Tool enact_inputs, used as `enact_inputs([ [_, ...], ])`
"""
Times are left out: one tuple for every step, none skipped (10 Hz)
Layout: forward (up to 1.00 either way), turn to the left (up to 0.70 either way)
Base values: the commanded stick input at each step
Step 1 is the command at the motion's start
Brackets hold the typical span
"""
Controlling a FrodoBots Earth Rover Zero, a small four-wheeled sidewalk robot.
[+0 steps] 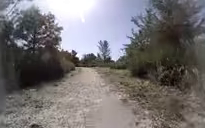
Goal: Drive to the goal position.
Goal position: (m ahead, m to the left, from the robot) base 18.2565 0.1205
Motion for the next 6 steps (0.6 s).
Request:
enact_inputs([
  [0.70, 0.00],
  [0.70, 0.00],
  [0.70, 0.00],
  [0.70, 0.00],
  [0.70, 0.00],
  [0.70, 0.00],
])
